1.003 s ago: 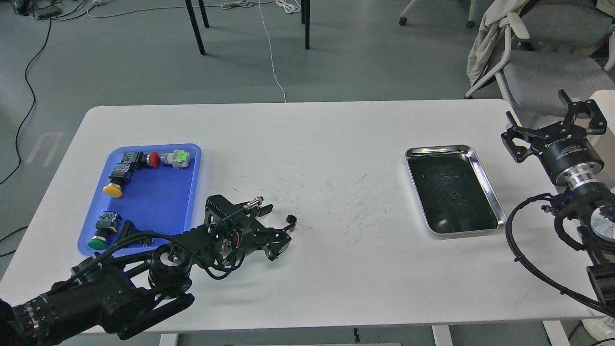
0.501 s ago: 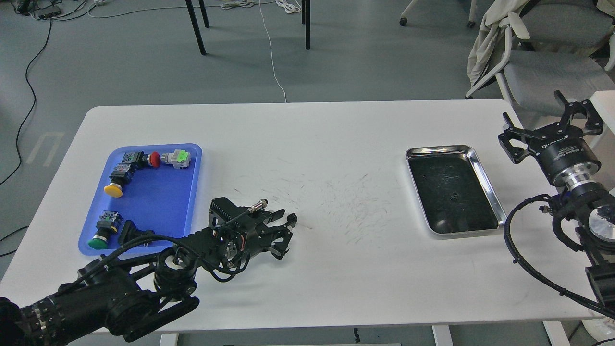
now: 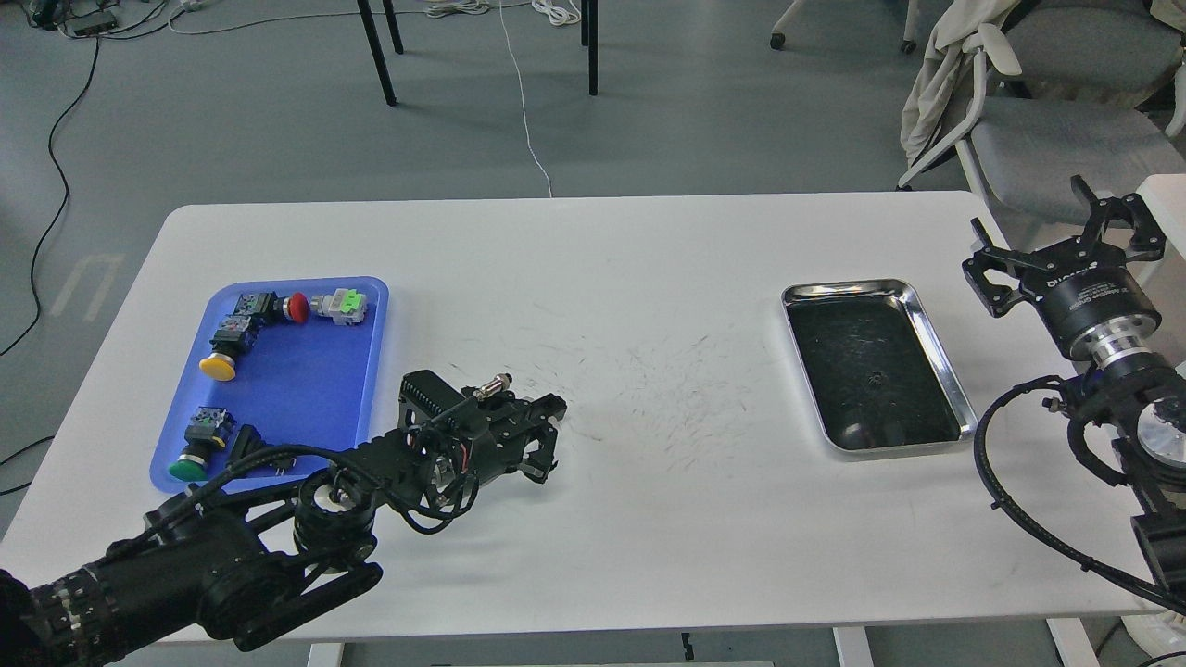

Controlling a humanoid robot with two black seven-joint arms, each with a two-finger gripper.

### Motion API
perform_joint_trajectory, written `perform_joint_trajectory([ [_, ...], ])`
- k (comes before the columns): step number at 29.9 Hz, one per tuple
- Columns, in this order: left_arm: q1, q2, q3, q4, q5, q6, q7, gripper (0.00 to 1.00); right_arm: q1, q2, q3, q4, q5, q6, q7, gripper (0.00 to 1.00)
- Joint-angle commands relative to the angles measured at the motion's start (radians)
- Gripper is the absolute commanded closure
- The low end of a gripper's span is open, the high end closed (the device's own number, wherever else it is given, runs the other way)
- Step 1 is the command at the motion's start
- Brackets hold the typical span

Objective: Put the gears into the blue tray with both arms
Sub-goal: 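Carry the gear with the left gripper back over the blue tray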

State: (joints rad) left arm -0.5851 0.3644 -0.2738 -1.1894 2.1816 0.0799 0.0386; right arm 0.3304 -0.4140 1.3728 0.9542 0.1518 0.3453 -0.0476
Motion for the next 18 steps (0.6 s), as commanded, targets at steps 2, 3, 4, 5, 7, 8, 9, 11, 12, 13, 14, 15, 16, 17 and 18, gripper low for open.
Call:
perform_joint_trajectory([
  [2, -0.076, 0.151, -0.024, -0.126, -0.142, 0.003, 0.029, 0.94, 0.006, -0.002, 0.0, 0.003, 0.0, 0.0, -0.002, 0.03],
  [3, -0.088, 0.194, -0.033, -0.157, -0.199, 0.001, 0.038, 0.94, 0.007, -0.002, 0.0, 0.003, 0.0, 0.0, -0.002, 0.03],
  [4, -0.097, 0.235, -0.044, -0.186, -0.256, -0.005, 0.047, 0.94, 0.009, -0.002, -0.001, 0.003, 0.0, 0.0, -0.002, 0.03],
  [5, -0.101, 0.282, -0.054, -0.214, -0.323, -0.008, 0.056, 0.94, 0.009, -0.002, -0.006, 0.003, 0.0, 0.0, -0.002, 0.03],
  [7, -0.102, 0.365, -0.074, -0.262, -0.46, -0.015, 0.07, 0.94, 0.01, -0.002, -0.012, 0.003, 0.0, 0.0, -0.002, 0.03],
  [8, -0.102, 0.408, -0.087, -0.28, -0.538, -0.015, 0.078, 0.94, 0.012, -0.002, -0.014, 0.003, -0.001, 0.0, -0.002, 0.03],
  [9, -0.096, 0.448, -0.097, -0.294, -0.619, -0.012, 0.083, 0.94, 0.012, -0.002, -0.014, 0.003, 0.0, 0.0, -0.002, 0.03],
  [11, -0.082, 0.501, -0.102, -0.299, -0.765, 0.003, 0.084, 0.94, 0.012, -0.002, -0.015, 0.002, 0.0, 0.0, -0.002, 0.03],
  [12, -0.075, 0.521, -0.098, -0.299, -0.845, 0.015, 0.084, 0.94, 0.012, -0.002, -0.017, 0.001, 0.0, 0.0, -0.002, 0.03],
  [13, -0.061, 0.528, -0.097, -0.294, -0.924, 0.027, 0.084, 0.94, 0.012, -0.002, -0.018, 0.003, 0.0, 0.0, -0.002, 0.03],
  [14, -0.045, 0.531, -0.099, -0.289, -0.998, 0.038, 0.084, 0.94, 0.012, -0.002, -0.018, 0.003, 0.0, 0.0, -0.002, 0.03],
  [15, -0.033, 0.531, -0.101, -0.28, -1.072, 0.043, 0.086, 0.94, 0.012, -0.002, -0.02, 0.003, 0.0, 0.0, -0.002, 0.03],
  [16, -0.029, 0.531, -0.101, -0.266, -1.132, 0.046, 0.086, 0.93, 0.012, -0.002, -0.02, 0.003, -0.001, 0.0, -0.002, 0.03],
  [17, -0.025, 0.53, -0.099, -0.256, -1.169, 0.047, 0.086, 0.93, 0.012, -0.002, -0.023, 0.002, -0.002, 0.0, -0.002, 0.03],
  [18, -0.024, 0.528, -0.097, -0.245, -1.204, 0.053, 0.086, 0.93, 0.012, -0.002, -0.031, 0.001, -0.003, 0.0, -0.002, 0.03],
])
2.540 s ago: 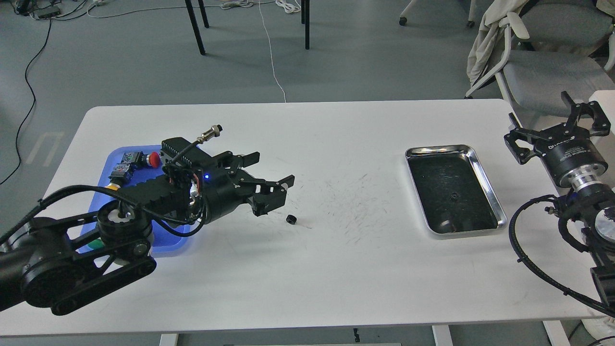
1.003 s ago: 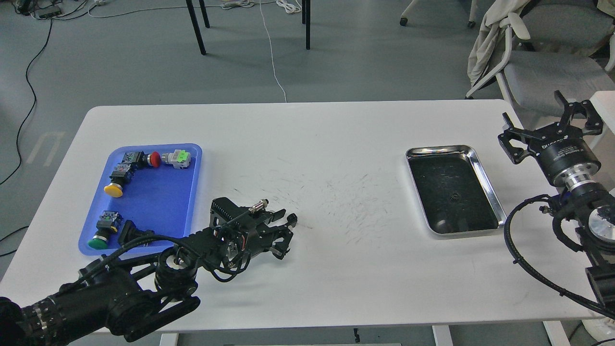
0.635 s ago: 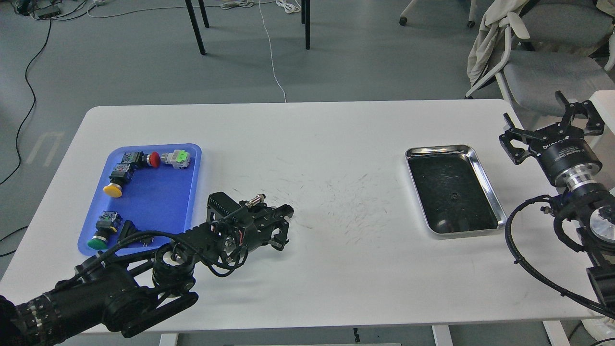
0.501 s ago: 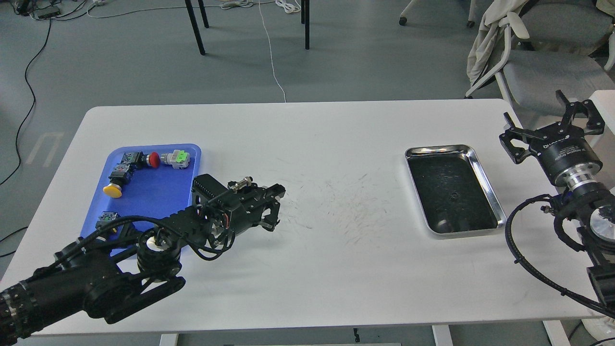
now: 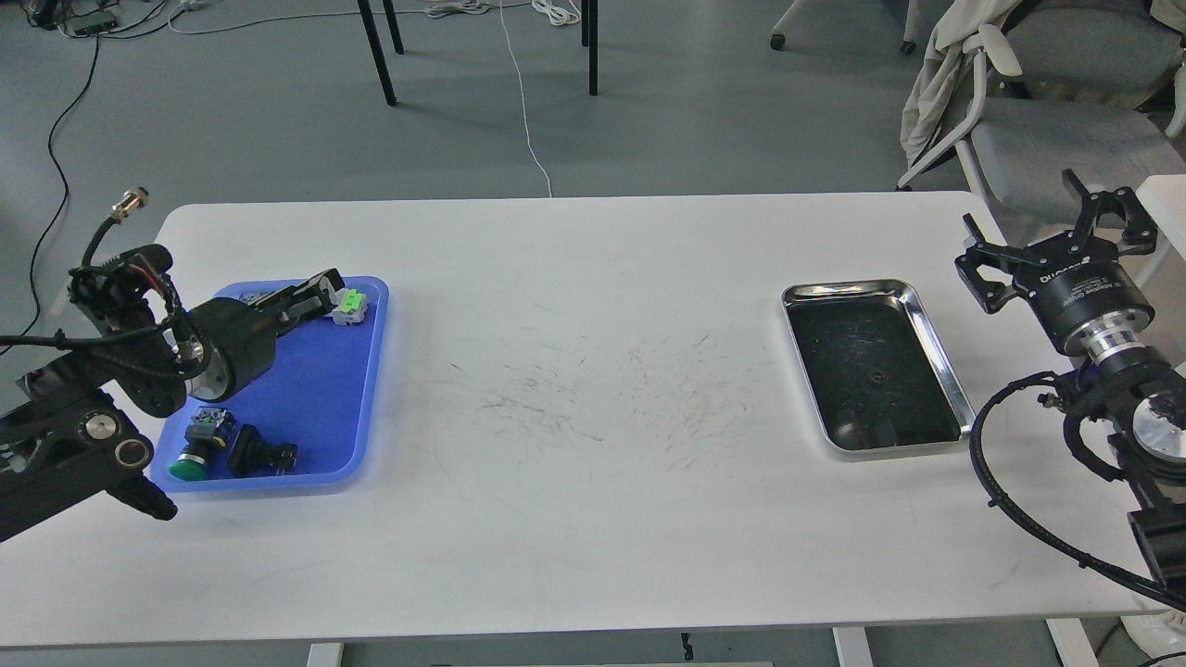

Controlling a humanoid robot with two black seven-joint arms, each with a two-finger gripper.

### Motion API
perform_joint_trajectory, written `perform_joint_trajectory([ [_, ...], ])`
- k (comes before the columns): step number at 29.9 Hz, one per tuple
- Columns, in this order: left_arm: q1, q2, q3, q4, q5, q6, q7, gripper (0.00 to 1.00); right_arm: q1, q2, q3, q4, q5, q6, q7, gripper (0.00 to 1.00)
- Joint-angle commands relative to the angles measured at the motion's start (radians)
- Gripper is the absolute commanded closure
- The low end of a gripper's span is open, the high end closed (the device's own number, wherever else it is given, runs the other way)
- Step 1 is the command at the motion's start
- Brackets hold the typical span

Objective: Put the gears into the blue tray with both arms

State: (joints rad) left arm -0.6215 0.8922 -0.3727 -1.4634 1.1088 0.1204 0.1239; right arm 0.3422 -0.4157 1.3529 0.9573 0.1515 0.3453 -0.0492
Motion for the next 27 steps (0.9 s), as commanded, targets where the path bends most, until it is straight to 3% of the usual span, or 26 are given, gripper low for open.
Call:
perform_joint_trajectory([
  [1, 0.02, -0.002, 0.003, 0.037, -0.16, 0.018, 0.0, 0.93, 0.001, 0.0, -0.018, -0.002, -0.001, 0.0, 0.0, 0.03],
  [10, 0.066, -0.101, -0.006, 0.23, -0.288, 0.009, -0.013, 0.92, 0.005, -0.003, -0.026, -0.002, -0.009, -0.002, 0.0, 0.03],
  [23, 0.091, -0.197, -0.032, 0.328, -0.351, -0.03, -0.015, 0.84, 0.001, -0.023, -0.041, 0.001, -0.012, 0.0, -0.003, 0.03],
  [27, 0.091, -0.219, -0.049, 0.371, -0.351, -0.031, -0.015, 0.76, 0.0, -0.034, -0.048, 0.001, -0.012, 0.001, -0.003, 0.03],
])
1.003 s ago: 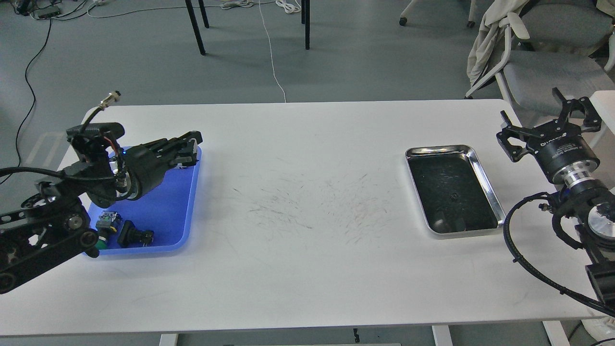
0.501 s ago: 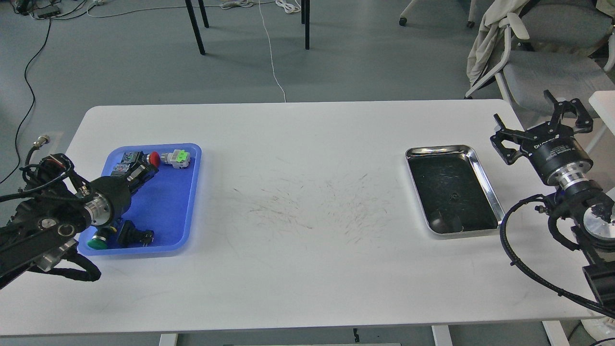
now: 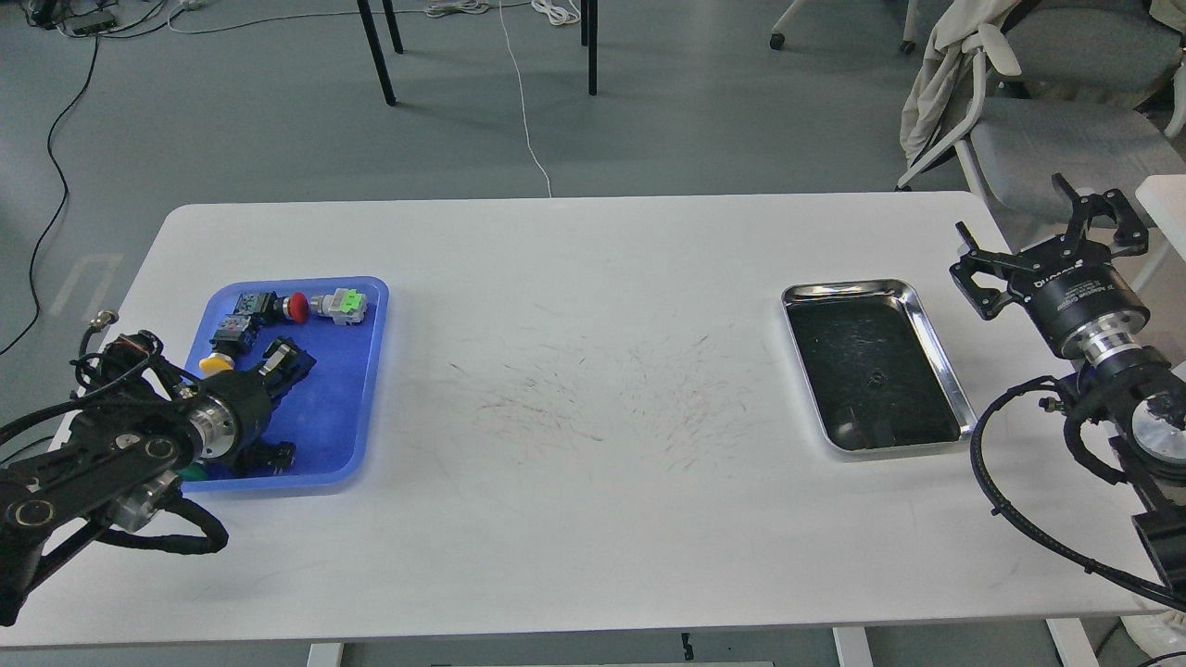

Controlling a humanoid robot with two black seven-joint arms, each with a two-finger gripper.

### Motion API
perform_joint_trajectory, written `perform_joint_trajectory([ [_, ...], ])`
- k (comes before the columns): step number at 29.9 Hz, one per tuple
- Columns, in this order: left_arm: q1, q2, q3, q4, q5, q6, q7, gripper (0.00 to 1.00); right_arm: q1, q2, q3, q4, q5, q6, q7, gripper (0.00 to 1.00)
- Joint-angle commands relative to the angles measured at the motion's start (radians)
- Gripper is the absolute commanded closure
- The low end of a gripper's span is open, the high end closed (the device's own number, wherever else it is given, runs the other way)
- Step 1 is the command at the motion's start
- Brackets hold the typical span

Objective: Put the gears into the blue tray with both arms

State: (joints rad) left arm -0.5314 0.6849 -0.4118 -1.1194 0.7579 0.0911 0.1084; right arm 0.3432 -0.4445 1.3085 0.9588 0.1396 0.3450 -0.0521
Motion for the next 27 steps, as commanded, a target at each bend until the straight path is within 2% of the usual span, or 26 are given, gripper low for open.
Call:
perform_joint_trajectory([
  [1, 0.001, -0.013, -0.015, 0.03, 0.0, -0.002, 0.001, 0.73, -0.001, -0.005, -0.003, 0.0, 0.0, 0.002, 0.0, 0.03],
  [4, -0.001, -0.012, -0.018, 0.032, 0.0, -0.002, 0.001, 0.64, -0.001, -0.005, -0.005, 0.0, 0.0, 0.002, 0.0, 0.03],
  [9, -0.001, -0.004, -0.018, 0.032, 0.001, 0.002, 0.001, 0.41, -0.001, -0.005, -0.006, 0.0, 0.0, 0.002, 0.0, 0.03],
  [13, -0.002, 0.005, -0.024, 0.032, 0.001, 0.013, -0.001, 0.09, -0.001, -0.005, -0.006, -0.002, 0.0, 0.002, 0.0, 0.03],
  [14, -0.001, 0.011, -0.031, 0.032, 0.001, 0.016, -0.001, 0.06, -0.001, -0.005, -0.006, 0.0, 0.0, 0.002, 0.0, 0.03],
  [17, -0.002, 0.03, -0.041, 0.027, 0.003, 0.016, 0.002, 0.03, 0.0, -0.005, -0.006, -0.002, 0.0, 0.002, 0.0, 0.03],
  [27, -0.006, 0.076, -0.032, 0.001, 0.006, 0.009, 0.008, 0.02, 0.0, -0.003, -0.006, -0.002, 0.0, 0.002, 0.0, 0.03],
])
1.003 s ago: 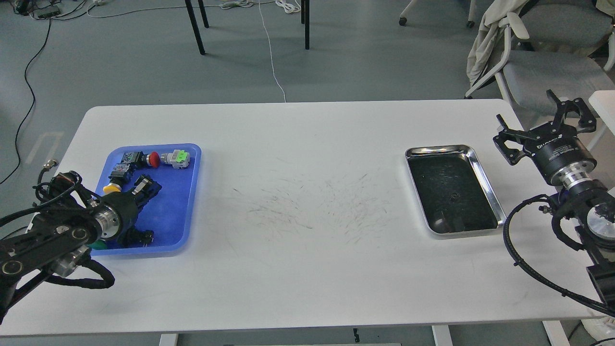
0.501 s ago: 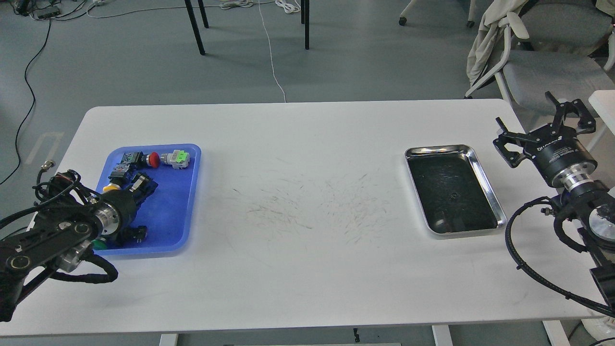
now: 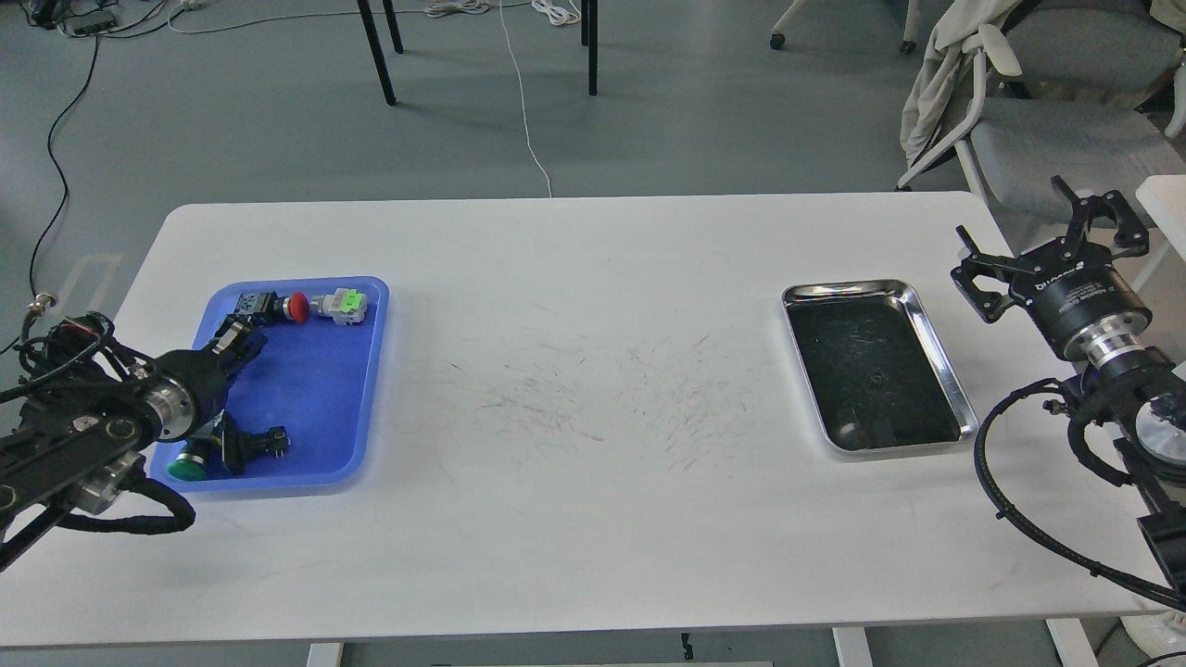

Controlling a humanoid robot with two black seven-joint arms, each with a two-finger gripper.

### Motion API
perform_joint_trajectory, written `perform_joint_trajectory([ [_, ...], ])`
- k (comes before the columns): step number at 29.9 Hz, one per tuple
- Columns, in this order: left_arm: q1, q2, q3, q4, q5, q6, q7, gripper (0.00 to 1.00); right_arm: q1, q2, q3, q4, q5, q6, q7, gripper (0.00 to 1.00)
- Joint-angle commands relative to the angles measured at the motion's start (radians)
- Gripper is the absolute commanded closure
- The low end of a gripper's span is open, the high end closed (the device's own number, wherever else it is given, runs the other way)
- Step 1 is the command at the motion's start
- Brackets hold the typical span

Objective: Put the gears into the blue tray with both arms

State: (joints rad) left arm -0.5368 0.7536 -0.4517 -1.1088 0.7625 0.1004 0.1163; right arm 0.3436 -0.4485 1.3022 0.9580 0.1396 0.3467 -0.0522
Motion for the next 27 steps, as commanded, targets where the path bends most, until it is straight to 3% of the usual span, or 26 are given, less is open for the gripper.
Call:
perform_joint_trajectory([
  [1, 0.001, 0.007, 0.013, -0.014, 0.003, -0.001, 0.0, 0.02, 0.0, 0.001, 0.0, 0.001, 0.0, 0.0, 0.0, 0.03],
  [17, 0.006, -0.016, 0.019, -0.02, 0.034, -0.008, 0.006, 0.03, 0.002, 0.001, 0.0, -0.001, 0.0, 0.0, 0.0, 0.03],
  [20, 0.006, -0.014, 0.019, -0.022, 0.037, -0.031, 0.008, 0.07, 0.002, 0.001, 0.0, -0.001, 0.0, 0.0, 0.0, 0.03],
  [21, 0.006, -0.013, 0.019, -0.023, 0.038, -0.042, 0.008, 0.14, 0.0, 0.001, 0.0, -0.001, 0.0, 0.0, 0.0, 0.03],
  [22, 0.006, -0.011, 0.019, -0.028, 0.043, -0.051, 0.006, 0.31, 0.002, 0.001, 0.0, -0.001, 0.0, 0.001, 0.0, 0.03],
  [23, 0.006, -0.008, 0.019, -0.029, 0.058, -0.059, 0.006, 0.55, 0.0, 0.001, 0.0, -0.001, 0.0, 0.0, 0.0, 0.03],
  [24, 0.005, -0.007, 0.021, -0.029, 0.081, -0.065, 0.005, 0.73, 0.002, 0.001, 0.0, -0.001, 0.0, 0.0, 0.0, 0.03],
  [26, 0.003, -0.005, 0.024, -0.029, 0.122, -0.073, 0.005, 0.83, 0.002, -0.001, 0.002, -0.001, 0.0, 0.0, 0.0, 0.03],
  [27, 0.001, -0.005, 0.024, -0.029, 0.126, -0.077, 0.005, 0.94, 0.002, 0.001, 0.002, -0.001, 0.0, 0.0, 0.0, 0.03],
])
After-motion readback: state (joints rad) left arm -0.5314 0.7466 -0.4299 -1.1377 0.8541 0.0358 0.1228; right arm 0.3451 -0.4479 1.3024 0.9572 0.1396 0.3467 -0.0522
